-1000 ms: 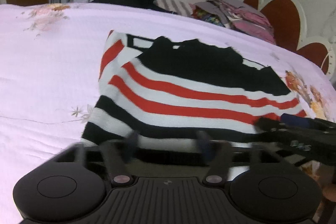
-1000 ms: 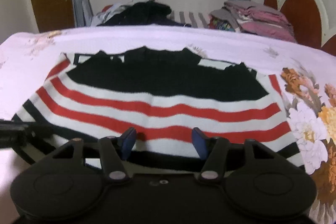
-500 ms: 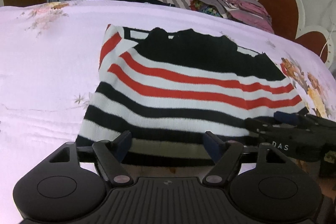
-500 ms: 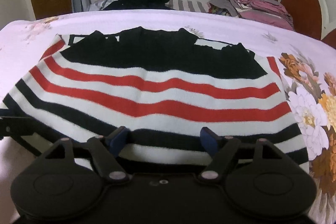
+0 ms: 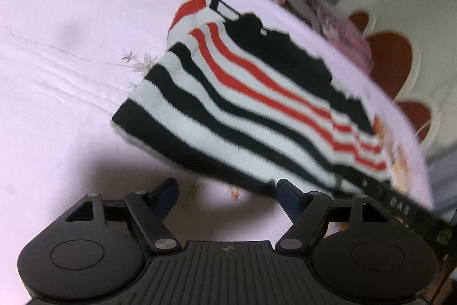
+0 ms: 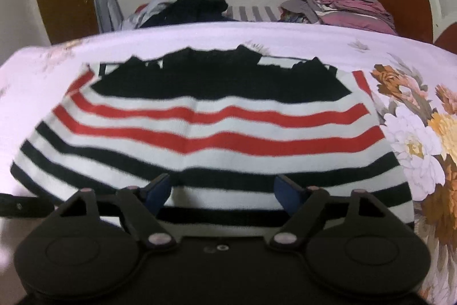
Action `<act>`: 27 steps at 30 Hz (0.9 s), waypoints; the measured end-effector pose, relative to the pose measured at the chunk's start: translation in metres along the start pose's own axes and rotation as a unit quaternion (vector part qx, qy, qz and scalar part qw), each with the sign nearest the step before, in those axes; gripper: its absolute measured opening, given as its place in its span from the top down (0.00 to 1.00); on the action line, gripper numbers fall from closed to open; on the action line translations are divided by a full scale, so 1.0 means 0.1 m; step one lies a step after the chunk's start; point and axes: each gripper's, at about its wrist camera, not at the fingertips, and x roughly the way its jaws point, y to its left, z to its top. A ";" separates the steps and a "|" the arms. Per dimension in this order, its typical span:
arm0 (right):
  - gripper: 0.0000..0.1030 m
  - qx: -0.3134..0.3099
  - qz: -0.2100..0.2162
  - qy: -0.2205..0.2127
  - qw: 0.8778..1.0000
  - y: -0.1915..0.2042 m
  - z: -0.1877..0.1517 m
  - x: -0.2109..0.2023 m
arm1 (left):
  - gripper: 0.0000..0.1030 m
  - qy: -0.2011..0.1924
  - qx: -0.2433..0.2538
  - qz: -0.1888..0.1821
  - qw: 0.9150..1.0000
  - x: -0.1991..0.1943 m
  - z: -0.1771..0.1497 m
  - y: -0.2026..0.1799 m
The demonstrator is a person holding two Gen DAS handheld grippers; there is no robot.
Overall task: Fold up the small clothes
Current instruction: 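Grasp the sweater side edge with the left gripper and fold it over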
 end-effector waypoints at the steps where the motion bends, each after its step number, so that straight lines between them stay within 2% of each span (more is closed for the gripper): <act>1: 0.24 0.003 0.001 -0.002 1.000 -0.01 0.02 -0.01 | 0.28 -0.006 -0.011 -0.006 1.000 0.03 0.02 0.02; 8: 0.24 0.007 -0.004 -0.011 1.000 0.03 0.16 0.06 | 0.22 -0.048 -0.069 -0.043 0.996 0.24 0.20 0.11; 12: 0.25 0.001 -0.014 -0.009 1.000 0.08 0.23 0.18 | 0.23 -0.080 -0.078 -0.055 0.992 0.33 0.26 0.11; 13: 0.25 0.000 -0.014 -0.009 1.000 0.09 0.25 0.21 | 0.25 -0.087 -0.077 -0.055 0.992 0.35 0.26 0.10; 14: 0.25 -0.002 -0.017 -0.009 1.000 0.10 0.26 0.23 | 0.36 -0.093 -0.077 -0.050 0.991 0.36 0.27 0.10; 16: 0.26 -0.010 -0.028 0.004 1.000 0.10 0.24 0.32 | 0.66 -0.097 -0.093 -0.046 0.990 0.39 0.27 0.16; 17: 0.26 -0.011 -0.034 0.021 0.999 0.10 0.21 0.39 | 0.69 -0.099 -0.111 -0.047 0.988 0.41 0.28 0.22; 19: 0.24 -0.017 -0.032 0.016 0.999 0.10 0.17 0.40 | 0.71 -0.098 -0.138 -0.058 0.984 0.43 0.29 0.30; 21: 0.27 -0.020 -0.032 0.016 0.999 0.11 0.21 0.37 | 0.71 -0.102 -0.135 -0.055 0.984 0.43 0.29 0.28; 23: 0.29 -0.008 -0.034 -0.009 0.999 0.07 0.23 0.30 | 0.72 -0.104 -0.137 -0.054 0.984 0.44 0.28 0.27; 24: 0.29 -0.008 -0.043 -0.007 0.999 0.06 0.21 0.31 | 0.74 -0.103 -0.141 -0.055 0.983 0.44 0.28 0.28; 25: 0.28 -0.012 -0.045 0.014 0.999 0.04 0.19 0.39 | 0.75 -0.103 -0.142 -0.054 0.983 0.44 0.28 0.28; 27: 0.26 -0.024 -0.037 0.014 0.999 0.01 0.19 0.42 | 0.75 -0.103 -0.138 -0.048 0.984 0.43 0.28 0.26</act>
